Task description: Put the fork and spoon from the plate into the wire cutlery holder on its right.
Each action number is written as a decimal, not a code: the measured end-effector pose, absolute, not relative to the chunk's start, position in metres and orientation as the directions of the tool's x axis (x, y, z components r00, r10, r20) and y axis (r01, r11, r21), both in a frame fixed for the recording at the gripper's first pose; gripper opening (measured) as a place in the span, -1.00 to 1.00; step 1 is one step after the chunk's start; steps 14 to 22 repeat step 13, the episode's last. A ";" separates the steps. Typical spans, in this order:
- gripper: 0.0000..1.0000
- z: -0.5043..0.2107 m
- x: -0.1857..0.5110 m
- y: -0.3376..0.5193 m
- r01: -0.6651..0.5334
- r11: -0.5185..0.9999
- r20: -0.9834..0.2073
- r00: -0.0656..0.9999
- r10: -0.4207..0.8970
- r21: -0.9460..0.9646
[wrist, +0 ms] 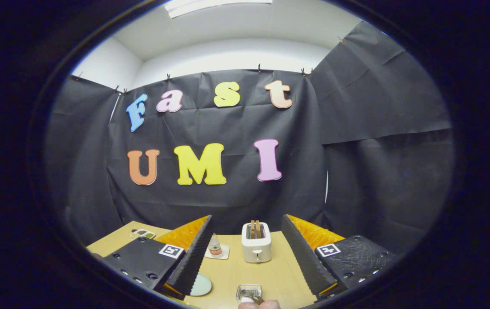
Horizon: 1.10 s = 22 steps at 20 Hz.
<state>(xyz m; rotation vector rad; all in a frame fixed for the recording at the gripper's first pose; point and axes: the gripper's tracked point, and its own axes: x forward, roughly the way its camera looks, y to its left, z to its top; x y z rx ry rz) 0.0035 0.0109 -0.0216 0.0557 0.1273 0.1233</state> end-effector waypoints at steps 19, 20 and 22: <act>0.93 -0.032 -0.009 0.013 -0.112 0.992 -0.147 0.982 0.121 0.065; 0.93 -0.032 -0.009 0.013 -0.112 0.992 -0.147 0.982 0.121 0.065; 0.93 -0.032 -0.009 0.013 -0.112 0.992 -0.147 0.982 0.121 0.065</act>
